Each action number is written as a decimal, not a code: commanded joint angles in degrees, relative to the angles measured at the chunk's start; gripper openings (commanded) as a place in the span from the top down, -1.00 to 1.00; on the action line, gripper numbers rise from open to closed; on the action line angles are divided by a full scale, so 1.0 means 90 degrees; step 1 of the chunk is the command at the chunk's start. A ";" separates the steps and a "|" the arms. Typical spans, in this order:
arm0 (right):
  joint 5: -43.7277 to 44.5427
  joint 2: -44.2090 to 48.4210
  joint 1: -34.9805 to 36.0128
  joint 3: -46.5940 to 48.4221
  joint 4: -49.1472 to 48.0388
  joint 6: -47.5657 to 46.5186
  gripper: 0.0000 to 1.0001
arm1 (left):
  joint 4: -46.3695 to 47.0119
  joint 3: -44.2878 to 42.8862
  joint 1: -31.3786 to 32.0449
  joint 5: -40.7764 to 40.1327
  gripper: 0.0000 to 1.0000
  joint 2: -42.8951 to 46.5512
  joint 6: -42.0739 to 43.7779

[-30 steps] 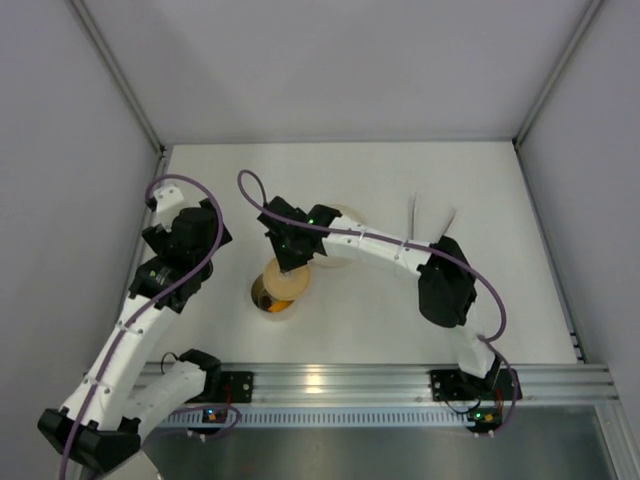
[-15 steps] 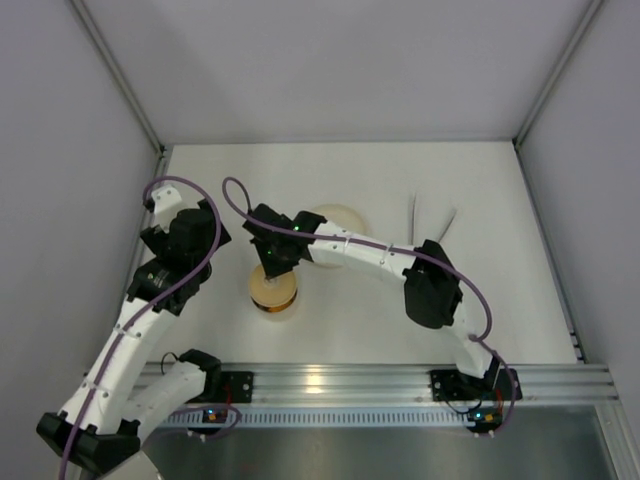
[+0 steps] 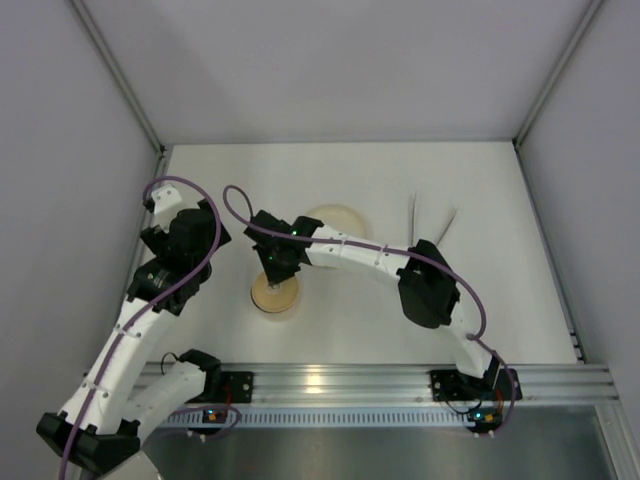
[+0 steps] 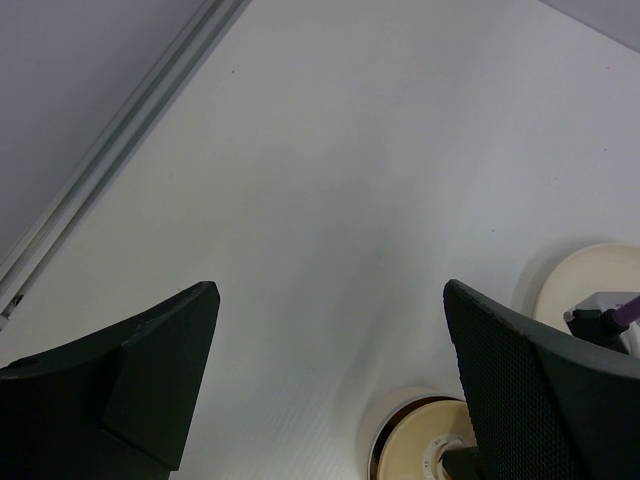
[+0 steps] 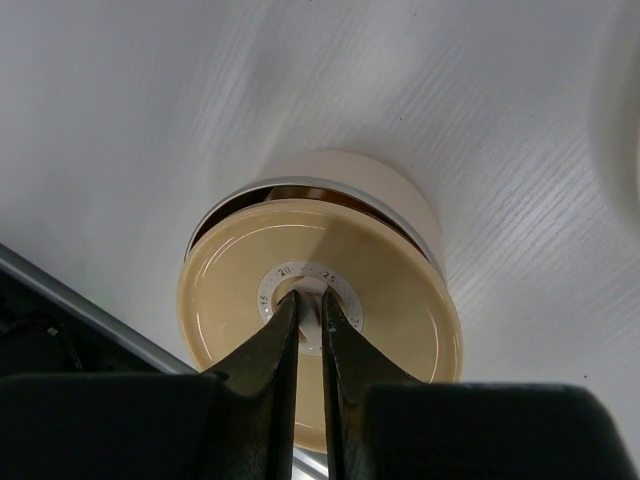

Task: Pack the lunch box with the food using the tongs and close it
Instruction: Close the box lid on the packing box.

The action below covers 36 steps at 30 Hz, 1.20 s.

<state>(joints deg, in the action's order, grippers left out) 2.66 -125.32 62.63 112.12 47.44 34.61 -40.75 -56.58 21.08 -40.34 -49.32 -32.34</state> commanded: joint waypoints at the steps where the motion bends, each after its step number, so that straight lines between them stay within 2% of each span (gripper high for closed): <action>1: -0.0119 -0.0060 0.0121 0.0043 -0.0310 0.0080 1.00 | 0.0124 0.0007 -0.0028 -0.0059 -0.98 0.0060 -0.0020; 27: 0.0174 -0.0099 0.0111 -0.0260 -0.0691 -0.0066 0.99 | 0.0133 0.0017 -0.0028 -0.0020 -0.98 0.0041 -0.0010; 33: 0.0300 -0.0012 0.0121 -0.0309 -0.0623 -0.0066 0.41 | 0.0114 0.0017 -0.0028 -0.0010 -0.98 0.0031 -0.0011; 36: 0.0330 0.0086 0.0111 -0.0319 -0.0603 -0.0047 0.28 | 0.0124 0.0017 -0.0028 -0.0001 -0.98 0.0021 -0.0010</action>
<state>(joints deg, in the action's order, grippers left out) 2.85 -125.97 63.00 110.98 42.76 34.59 -40.75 -56.58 21.08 -40.07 -49.34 -32.32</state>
